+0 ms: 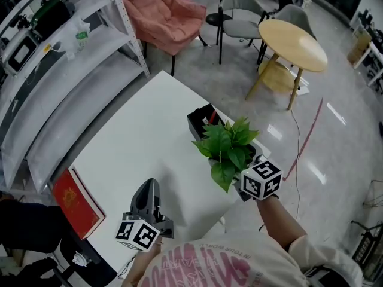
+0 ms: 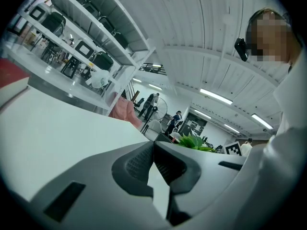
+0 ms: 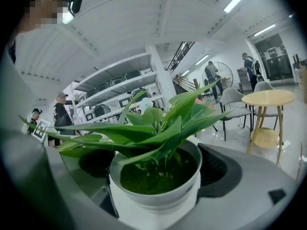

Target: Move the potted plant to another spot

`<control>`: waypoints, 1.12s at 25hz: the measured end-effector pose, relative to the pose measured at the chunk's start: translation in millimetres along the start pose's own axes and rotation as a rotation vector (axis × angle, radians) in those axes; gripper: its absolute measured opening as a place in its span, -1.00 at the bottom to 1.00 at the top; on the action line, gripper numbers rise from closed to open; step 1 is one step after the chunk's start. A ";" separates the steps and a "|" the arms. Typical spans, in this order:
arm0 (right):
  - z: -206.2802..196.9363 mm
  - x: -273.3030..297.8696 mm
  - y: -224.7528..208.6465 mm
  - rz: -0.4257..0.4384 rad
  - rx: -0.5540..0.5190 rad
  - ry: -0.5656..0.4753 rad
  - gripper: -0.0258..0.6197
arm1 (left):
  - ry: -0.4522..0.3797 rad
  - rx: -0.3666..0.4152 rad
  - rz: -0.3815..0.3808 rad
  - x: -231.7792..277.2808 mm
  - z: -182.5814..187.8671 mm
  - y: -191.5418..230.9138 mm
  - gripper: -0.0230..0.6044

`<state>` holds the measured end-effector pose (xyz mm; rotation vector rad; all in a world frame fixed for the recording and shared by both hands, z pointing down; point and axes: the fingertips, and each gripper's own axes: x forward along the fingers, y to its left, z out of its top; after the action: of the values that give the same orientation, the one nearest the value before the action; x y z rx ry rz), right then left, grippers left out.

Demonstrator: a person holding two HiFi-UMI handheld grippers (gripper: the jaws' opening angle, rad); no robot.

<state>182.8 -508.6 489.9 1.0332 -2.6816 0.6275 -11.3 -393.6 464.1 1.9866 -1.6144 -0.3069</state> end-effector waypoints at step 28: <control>-10.1 2.2 -5.4 -0.001 -0.006 0.022 0.78 | -0.002 -0.009 0.012 1.6 -1.9 2.1 -0.85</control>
<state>185.1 -508.8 501.4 1.0205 -2.6621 0.6260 -11.7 -394.8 467.1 1.9698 -1.6229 -0.3108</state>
